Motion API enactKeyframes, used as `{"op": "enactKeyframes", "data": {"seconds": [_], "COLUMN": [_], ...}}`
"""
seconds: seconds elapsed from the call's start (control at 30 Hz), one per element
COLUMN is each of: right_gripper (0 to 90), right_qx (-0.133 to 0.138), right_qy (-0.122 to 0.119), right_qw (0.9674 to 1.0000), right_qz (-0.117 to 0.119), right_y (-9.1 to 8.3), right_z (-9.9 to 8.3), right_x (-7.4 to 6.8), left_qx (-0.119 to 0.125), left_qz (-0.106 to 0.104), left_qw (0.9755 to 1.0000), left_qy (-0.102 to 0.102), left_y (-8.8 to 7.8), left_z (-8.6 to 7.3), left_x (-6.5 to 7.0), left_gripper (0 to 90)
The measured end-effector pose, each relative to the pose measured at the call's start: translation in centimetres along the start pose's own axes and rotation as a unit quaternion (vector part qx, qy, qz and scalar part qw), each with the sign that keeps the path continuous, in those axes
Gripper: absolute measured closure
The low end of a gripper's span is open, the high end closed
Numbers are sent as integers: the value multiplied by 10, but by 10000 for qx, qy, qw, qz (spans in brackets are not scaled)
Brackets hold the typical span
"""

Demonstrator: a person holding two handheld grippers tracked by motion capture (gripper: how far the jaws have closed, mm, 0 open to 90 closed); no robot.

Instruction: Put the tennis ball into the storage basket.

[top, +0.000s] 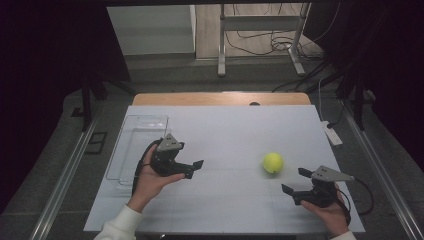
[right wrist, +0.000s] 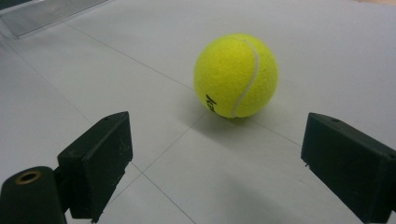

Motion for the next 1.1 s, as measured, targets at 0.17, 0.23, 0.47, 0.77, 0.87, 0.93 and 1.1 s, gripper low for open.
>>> {"op": "enactKeyframes", "data": {"seconds": [0.17,0.23,0.47,0.77,0.87,0.93,1.1], "right_gripper": [94,94,94,94,94,94,94], "right_qx": [0,-7,-17,-25,-41,-42,-48], "right_qy": [4,4,-4,-20,-27,-33,-37], "right_qw": [10000,10000,10000,10000,10000,10000,10000], "right_qz": [6,12,18,21,10,11,16], "right_y": [0,0,0,1,1,1,1], "right_z": [0,0,0,0,0,0,0], "right_x": [0,0,0,0,0,0,0], "left_qx": [-19,-15,-27,-10,-11,-20,-26], "left_qz": [-29,-46,-84,-110,-129,-129,-157], "left_qw": [10000,10000,9999,9999,9998,9998,9998], "left_qy": [30,45,84,111,116,118,132], "left_y": [3,4,7,10,12,12,15], "left_z": [4,6,11,16,18,19,22], "left_x": [2,3,4,6,7,8,8], "left_gripper": [90,90,90,89,90,90,89]}}
Point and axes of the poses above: each handheld gripper's, and its own axes: y roughly forward along the jaws, z roughly out of its top, x roughly to its right, the point moved 1 cm from there along y, roughly forward along the jaws, and after that the axes turned 15 degrees about -x, right-handed, at the moved point
